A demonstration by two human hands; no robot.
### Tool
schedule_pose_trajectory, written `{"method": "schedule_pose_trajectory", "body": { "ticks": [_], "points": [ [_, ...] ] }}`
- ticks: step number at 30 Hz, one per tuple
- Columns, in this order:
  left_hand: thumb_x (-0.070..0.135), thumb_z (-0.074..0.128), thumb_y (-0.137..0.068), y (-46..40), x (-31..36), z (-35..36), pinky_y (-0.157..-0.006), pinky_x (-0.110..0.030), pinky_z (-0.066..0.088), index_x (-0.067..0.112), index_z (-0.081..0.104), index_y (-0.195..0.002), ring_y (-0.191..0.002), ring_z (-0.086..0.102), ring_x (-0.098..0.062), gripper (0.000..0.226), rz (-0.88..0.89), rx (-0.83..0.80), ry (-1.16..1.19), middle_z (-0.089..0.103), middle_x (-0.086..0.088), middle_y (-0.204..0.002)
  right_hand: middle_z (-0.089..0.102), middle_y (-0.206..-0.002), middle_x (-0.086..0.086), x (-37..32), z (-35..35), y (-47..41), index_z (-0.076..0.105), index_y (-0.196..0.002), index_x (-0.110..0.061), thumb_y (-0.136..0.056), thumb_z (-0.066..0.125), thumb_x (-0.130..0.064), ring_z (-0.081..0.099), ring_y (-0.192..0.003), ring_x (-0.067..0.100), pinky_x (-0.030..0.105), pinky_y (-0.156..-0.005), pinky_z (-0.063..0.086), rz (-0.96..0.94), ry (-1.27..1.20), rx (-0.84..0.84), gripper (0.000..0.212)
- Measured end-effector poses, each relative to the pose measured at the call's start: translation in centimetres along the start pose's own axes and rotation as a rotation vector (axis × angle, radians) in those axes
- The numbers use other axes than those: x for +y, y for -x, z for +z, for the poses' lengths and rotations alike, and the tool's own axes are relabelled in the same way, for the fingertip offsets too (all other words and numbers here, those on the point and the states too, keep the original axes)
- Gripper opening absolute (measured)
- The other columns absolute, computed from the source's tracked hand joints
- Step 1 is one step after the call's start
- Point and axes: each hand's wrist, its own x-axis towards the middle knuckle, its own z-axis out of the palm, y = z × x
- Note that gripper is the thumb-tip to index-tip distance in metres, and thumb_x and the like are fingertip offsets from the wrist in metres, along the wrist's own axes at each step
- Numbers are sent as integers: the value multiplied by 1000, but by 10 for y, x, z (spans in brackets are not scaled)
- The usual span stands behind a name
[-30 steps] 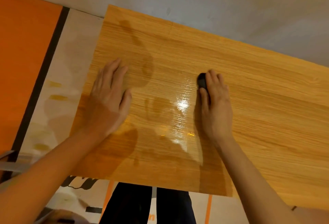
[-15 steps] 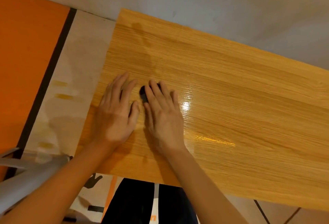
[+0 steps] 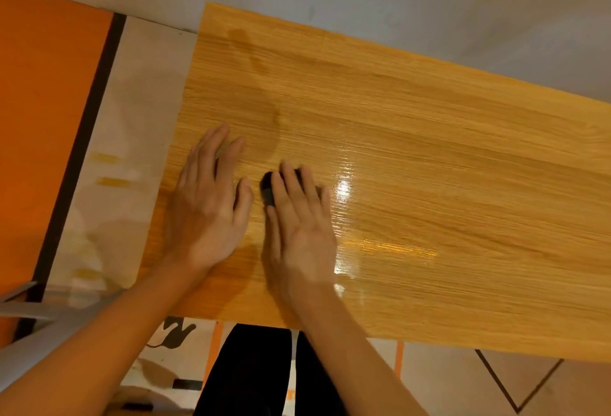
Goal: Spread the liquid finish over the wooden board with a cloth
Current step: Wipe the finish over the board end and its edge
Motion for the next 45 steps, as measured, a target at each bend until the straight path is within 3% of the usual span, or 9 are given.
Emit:
{"method": "schedule_pose_trajectory", "body": {
  "ticks": [3, 9, 17, 23, 25, 28, 33, 40, 45],
  "points": [
    [20, 44, -103, 0, -2, 2, -119, -54, 33, 0, 44, -147, -149, 32, -37, 48, 12, 7, 5, 36, -21, -158, 37, -154, 2, 46, -35, 16, 43, -144, -11, -104, 41, -22, 23, -147, 18, 44, -121, 18, -83, 35, -75, 42],
    [17, 43, -103, -1, -1, 3, -120, -55, 32, 2, 44, -146, -149, 32, -36, 46, -10, 7, 18, 36, -20, -158, 33, -155, 5, 98, -66, 51, 41, -145, -5, -101, 36, -15, 20, -148, 21, 47, -121, 13, 326, 88, 151, 45],
    [20, 41, -103, 0, 3, 0, -117, -45, 33, 6, 44, -148, -145, 36, -32, 47, -38, 16, -5, 36, -15, -158, 34, -155, 2, 25, -19, 51, 40, -146, -14, -99, 54, -14, 22, -147, 22, 47, -120, 17, -126, 23, -96, 49],
    [18, 43, -103, 1, 2, 1, -115, -41, 34, 5, 46, -146, -144, 38, -32, 46, -11, 46, 9, 38, -16, -156, 30, -156, 1, 114, -90, 95, 40, -146, -9, -101, 38, -19, 18, -149, 19, 42, -122, 8, 299, 58, 68, 46],
    [19, 43, -103, 2, 2, 2, -116, -38, 32, 6, 46, -147, -145, 38, -31, 46, -16, 45, 2, 38, -15, -157, 35, -154, 6, 94, -73, 88, 44, -143, -5, -96, 47, -12, 24, -146, 25, 41, -121, 12, 346, 75, 105, 48],
    [20, 43, -103, 1, 1, 0, -116, -37, 30, 7, 45, -148, -146, 37, -30, 47, -30, 29, 18, 36, -13, -158, 55, -138, 12, 33, -25, 64, 60, -128, -6, -67, 79, -7, 50, -129, 34, 46, -112, 31, 99, 142, 14, 64],
    [28, 41, -103, 20, 2, -14, -121, -42, 28, 10, 41, -151, -151, 29, -26, 51, -21, -69, 55, 30, -8, -162, 32, -156, 1, 34, -26, 78, 40, -146, -15, -101, 40, -23, 21, -148, 20, 46, -119, 15, -107, 76, -137, 46],
    [35, 37, -104, 82, 0, -15, -119, -45, 25, 10, 39, -152, -150, 29, -28, 54, -55, -121, 86, 26, -6, -165, 28, -158, -2, 121, -98, 123, 38, -147, -11, -101, 36, -22, 12, -150, 15, 43, -122, 7, 304, -2, 21, 47],
    [25, 39, -104, 78, 5, -9, -118, -50, 32, 8, 42, -150, -147, 32, -26, 49, -57, -46, 61, 32, -10, -162, 48, -145, 9, 35, -37, 95, 55, -134, -9, -103, 23, -26, 38, -139, 31, 51, -115, 25, 73, 12, -15, 48]
  ]
}}
